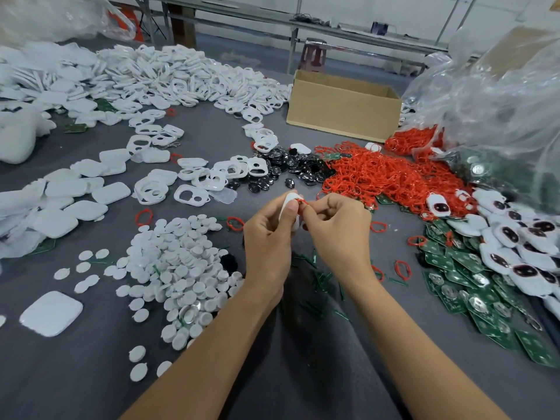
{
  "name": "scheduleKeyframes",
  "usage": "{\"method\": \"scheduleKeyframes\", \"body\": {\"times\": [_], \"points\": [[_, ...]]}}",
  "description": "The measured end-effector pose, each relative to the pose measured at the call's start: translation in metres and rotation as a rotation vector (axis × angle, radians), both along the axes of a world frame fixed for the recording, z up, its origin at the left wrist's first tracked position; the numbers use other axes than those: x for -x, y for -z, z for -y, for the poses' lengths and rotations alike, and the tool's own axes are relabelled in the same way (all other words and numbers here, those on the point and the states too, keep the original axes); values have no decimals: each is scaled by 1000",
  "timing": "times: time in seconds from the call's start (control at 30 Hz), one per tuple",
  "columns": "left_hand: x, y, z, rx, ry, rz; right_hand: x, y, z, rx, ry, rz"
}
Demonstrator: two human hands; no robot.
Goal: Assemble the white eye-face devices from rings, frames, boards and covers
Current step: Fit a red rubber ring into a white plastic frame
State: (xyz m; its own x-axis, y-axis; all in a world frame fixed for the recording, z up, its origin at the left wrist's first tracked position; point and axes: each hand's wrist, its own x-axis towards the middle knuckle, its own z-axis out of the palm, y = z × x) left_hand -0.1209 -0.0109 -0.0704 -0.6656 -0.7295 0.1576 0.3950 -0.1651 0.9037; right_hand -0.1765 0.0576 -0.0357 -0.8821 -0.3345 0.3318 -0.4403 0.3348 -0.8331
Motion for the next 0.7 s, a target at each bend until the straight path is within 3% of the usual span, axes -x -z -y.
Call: {"method": "scheduleKeyframes", "body": {"times": [0.33,0.6,0.7], "points": [[-1,-2,1,-35,-7,20,-4,1,2,-63,-6,-98],[-3,-3,2,-97,-25,31,-9,10,5,-253,12,-345],[-3,-3,3,-119,-34,22,-11,13,4,-204,-14,-360]]}}
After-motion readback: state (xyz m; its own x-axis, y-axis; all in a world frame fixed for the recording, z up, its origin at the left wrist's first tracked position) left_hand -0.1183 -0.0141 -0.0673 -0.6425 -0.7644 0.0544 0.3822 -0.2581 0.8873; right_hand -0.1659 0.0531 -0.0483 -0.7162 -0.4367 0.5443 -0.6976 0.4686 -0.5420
